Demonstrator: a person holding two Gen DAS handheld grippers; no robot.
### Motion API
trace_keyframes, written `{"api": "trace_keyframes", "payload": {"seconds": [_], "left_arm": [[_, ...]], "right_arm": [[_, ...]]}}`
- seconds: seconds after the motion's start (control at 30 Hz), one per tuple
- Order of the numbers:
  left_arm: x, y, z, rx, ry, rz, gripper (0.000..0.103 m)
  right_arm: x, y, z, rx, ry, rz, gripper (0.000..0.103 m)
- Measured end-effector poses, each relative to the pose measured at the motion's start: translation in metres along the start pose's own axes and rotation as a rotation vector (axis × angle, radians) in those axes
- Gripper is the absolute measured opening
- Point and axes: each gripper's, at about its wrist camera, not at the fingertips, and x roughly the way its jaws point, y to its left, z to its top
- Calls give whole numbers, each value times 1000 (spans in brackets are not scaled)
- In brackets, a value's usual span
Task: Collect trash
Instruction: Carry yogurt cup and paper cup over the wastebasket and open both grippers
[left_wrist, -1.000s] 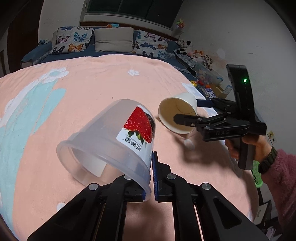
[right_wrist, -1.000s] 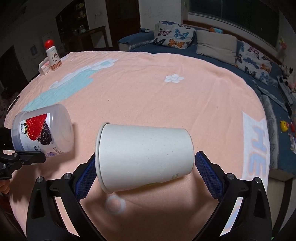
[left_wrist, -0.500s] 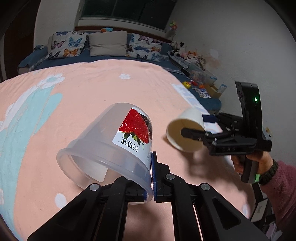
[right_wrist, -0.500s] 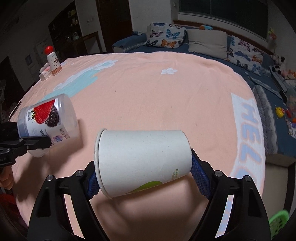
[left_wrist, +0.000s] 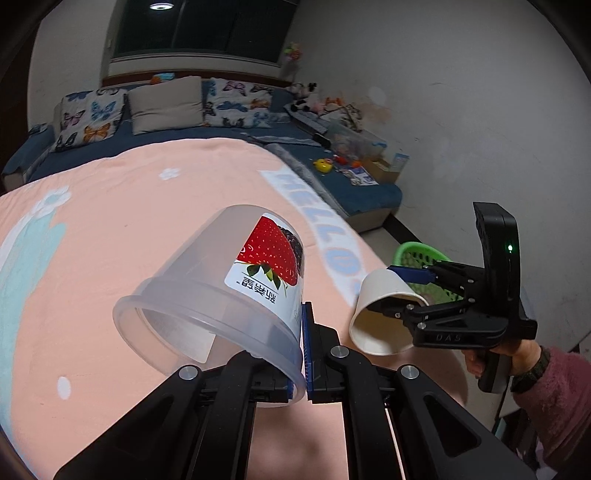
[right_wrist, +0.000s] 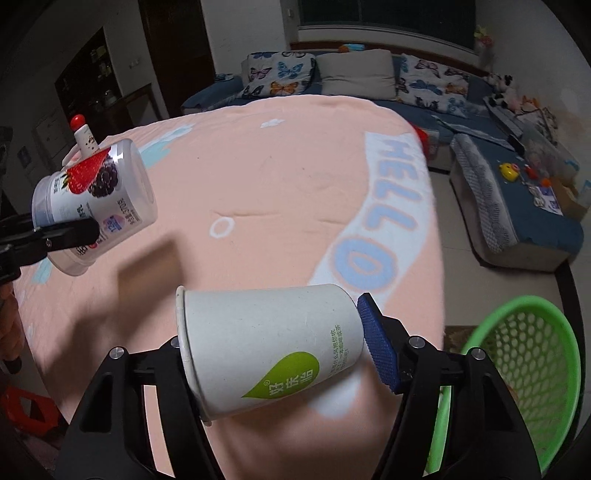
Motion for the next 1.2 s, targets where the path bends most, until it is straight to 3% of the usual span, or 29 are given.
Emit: {"api": "trace_keyframes", "payload": {"seconds": [0.23, 0.5, 0.57, 0.6, 0.83, 1.2], "left_arm": [[7, -47, 10, 83, 4, -61, 4], [35, -104, 23, 146, 32, -153, 4], [45, -121, 26, 163, 48, -177, 4], [48, -126, 27, 170, 52, -181, 4], [78, -172, 33, 226, 104, -227, 4], [161, -254, 27, 328, 254, -277, 5]], "right_arm": [[-44, -34, -25, 68, -34, -93, 67], [-86, -130, -65, 247, 2, -288, 68], [-91, -151, -76, 292, 22, -328, 74], [-92, -158, -81, 311, 29, -333, 79], [-110, -187, -112, 379, 15, -364, 82], [-153, -196, -150, 414, -47, -391, 85]]}}
